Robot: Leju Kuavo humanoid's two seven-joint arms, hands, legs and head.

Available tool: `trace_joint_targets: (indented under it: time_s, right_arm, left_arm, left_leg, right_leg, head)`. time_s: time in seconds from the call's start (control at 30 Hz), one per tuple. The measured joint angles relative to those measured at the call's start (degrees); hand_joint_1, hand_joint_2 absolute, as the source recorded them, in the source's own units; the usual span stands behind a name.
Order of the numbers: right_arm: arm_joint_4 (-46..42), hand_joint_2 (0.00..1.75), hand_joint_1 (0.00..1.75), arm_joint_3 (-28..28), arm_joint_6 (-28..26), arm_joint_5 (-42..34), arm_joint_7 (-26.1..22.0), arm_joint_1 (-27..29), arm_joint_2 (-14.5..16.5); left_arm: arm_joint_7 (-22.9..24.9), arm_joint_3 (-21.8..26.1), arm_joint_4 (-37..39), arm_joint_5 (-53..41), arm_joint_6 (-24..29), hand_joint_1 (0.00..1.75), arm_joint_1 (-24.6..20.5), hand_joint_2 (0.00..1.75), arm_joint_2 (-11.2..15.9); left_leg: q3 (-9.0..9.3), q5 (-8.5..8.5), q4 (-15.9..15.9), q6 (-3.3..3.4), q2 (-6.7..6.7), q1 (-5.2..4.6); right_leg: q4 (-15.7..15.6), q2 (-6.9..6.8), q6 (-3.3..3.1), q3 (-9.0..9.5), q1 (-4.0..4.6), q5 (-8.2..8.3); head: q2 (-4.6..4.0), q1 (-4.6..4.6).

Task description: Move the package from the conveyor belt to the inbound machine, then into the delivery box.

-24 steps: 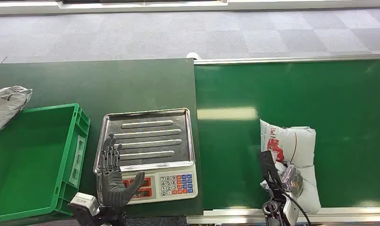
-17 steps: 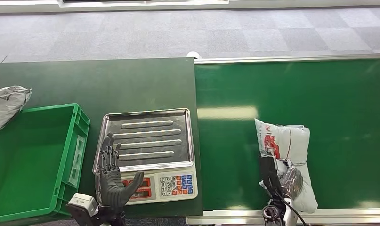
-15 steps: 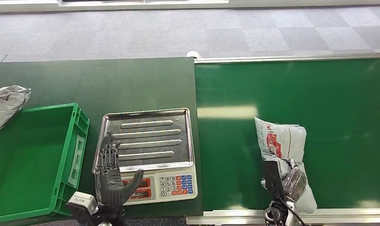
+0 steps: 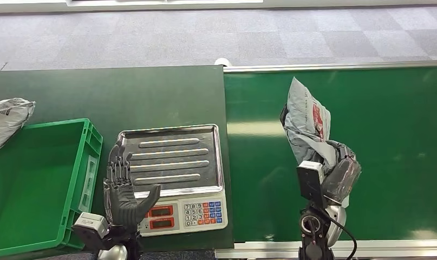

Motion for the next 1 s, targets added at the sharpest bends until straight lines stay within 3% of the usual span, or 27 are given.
trace_joint_targets:
  time_s: [0.17,0.37,0.7,0.73,0.83,0.87,1.0]
  right_arm:
    - [-0.49,1.75,1.75,5.87,6.84,2.99,4.33,-5.57,1.09]
    - [4.52,1.75,1.75,14.38,18.43,1.71,4.56,-12.85,3.31]
    - [17.57,1.75,1.75,28.02,21.97,-3.64,7.74,-20.40,3.93]
    - [18.54,1.75,1.38,29.03,21.98,-3.85,8.00,-20.83,3.93]
    - [21.48,1.75,0.07,31.17,21.92,-4.01,9.12,-21.86,3.93]
    - [22.47,1.75,0.00,31.60,21.86,-3.85,9.78,-22.14,3.93]
    - [26.35,1.75,0.00,32.58,21.32,-2.45,12.48,-22.92,3.93]
  left_arm:
    - [0.00,0.19,-1.10,-0.37,1.68,0.00,-0.95,1.75,0.44]
    - [0.00,1.17,-2.13,0.20,1.66,0.00,-2.41,1.75,0.84]
    - [0.00,4.19,-4.13,0.22,0.66,0.00,-2.79,1.75,0.85]
    - [0.00,4.26,-4.16,0.15,0.60,0.00,-2.77,1.75,0.83]
    - [0.00,4.37,-4.17,-0.05,0.52,0.00,-2.76,1.75,0.69]
    - [0.00,4.39,-4.17,-0.09,0.49,0.00,-2.77,1.75,0.64]
    - [0.00,4.45,-4.15,-0.25,0.22,0.00,-2.78,1.75,0.54]
  left_leg:
    - [-0.01,0.04,0.00,-0.04,0.06,0.01]
    - [-0.03,0.06,0.00,-0.07,0.05,0.07]
    - [-0.14,0.06,0.00,-0.07,-0.14,0.05]
    - [-0.14,0.06,0.00,-0.07,-0.14,0.05]
    - [-0.13,0.07,0.00,-0.07,-0.15,0.05]
    - [-0.13,0.07,0.00,-0.07,-0.15,0.06]
    - [-0.13,0.07,0.00,-0.07,-0.14,0.06]
  right_leg:
    - [0.02,0.04,-0.01,-0.07,0.01,0.01]
    - [0.06,0.03,-0.02,-0.09,0.07,0.01]
    - [0.06,-0.06,-0.01,-0.13,0.05,0.00]
    - [0.06,-0.06,-0.01,-0.13,0.05,0.00]
    - [0.06,-0.06,-0.01,-0.14,0.06,0.00]
    - [0.06,-0.06,-0.01,-0.14,0.06,0.00]
    - [0.06,-0.06,-0.01,-0.14,0.06,0.00]
  head:
    - [0.00,-0.01]
    - [0.00,-0.02]
    - [0.00,-0.01]
    - [0.00,-0.01]
    - [0.00,-0.01]
    - [0.00,-0.01]
    - [0.00,0.01]
